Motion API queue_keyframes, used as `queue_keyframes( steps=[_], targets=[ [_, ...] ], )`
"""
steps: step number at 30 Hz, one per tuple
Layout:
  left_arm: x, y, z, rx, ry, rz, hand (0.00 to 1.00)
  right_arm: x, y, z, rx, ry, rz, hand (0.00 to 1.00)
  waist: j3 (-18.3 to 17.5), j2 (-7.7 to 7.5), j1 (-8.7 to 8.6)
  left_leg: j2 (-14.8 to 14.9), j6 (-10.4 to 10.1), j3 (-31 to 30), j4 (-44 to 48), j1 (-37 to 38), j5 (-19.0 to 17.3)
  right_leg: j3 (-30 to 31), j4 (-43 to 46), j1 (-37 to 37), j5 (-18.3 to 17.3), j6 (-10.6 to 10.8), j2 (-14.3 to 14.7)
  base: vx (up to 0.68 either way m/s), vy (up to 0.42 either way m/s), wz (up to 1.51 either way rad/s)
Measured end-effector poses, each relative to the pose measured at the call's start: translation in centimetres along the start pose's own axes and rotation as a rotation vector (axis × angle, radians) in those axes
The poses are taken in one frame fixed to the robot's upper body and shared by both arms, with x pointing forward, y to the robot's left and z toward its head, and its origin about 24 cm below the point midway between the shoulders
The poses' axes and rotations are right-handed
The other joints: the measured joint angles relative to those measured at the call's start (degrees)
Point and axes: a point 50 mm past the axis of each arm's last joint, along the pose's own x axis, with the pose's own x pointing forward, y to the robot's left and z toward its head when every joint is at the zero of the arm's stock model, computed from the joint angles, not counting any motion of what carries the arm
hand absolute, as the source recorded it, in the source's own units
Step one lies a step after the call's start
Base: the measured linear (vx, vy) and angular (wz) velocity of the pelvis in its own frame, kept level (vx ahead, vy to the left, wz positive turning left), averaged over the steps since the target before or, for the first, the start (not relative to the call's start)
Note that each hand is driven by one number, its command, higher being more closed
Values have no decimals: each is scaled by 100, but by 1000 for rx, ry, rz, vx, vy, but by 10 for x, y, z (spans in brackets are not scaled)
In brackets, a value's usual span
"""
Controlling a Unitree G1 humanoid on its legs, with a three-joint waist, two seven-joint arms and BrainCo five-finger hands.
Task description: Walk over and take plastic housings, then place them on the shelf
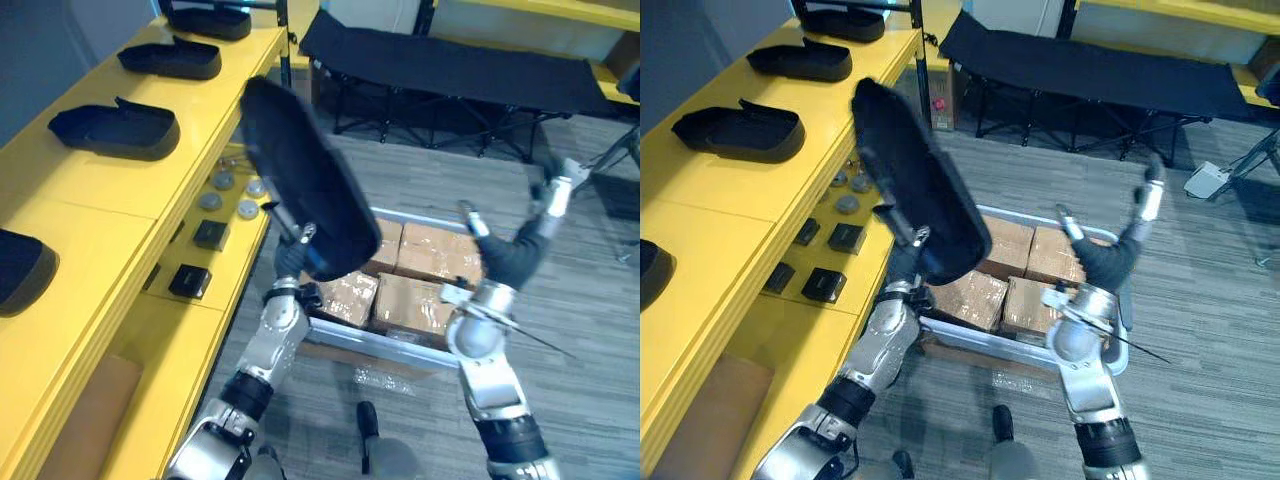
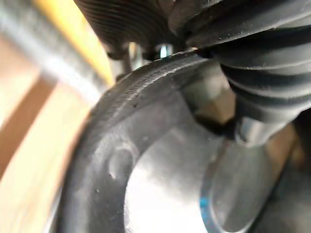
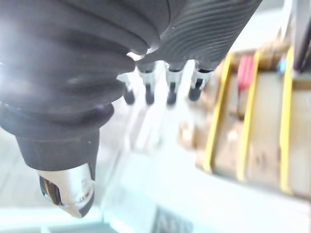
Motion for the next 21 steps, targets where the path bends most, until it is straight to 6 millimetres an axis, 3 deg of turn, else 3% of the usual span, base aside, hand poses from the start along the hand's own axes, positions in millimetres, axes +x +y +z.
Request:
queue_keyframes(
  steps=[5, 11, 16, 21],
  targets=[
    [-12, 30, 29, 146, -227, 219, 100, -25, -30, -11, -34, 138, 17, 0, -256, 30, -2, 20, -7, 107, -69, 89, 0, 84, -2, -12, -1, 1, 46, -44, -7, -11],
    [-28, 56, 42, 205, -360, 363, 100, -58, -56, -30, -86, 344, -15, 0, -360, 40, -30, 23, -7, 261, -86, 111, -1, 229, -5, -95, -4, 6, 49, -57, 7, -12],
    [-56, 65, 39, 140, -373, 323, 100, -96, -69, -58, -238, 523, 15, 0, -416, 115, -45, 32, -17, 281, -94, 90, -7, 238, -6, -133, -22, 13, 58, -48, -2, -3],
    [-73, 67, 42, 119, -396, 250, 100, -105, -75, -69, -275, 577, 35, 0, -500, 205, 21, 51, -35, 247, -71, 88, -34, 198, -6, -109, -65, -8, 72, -34, 1, 3]
  ],
)
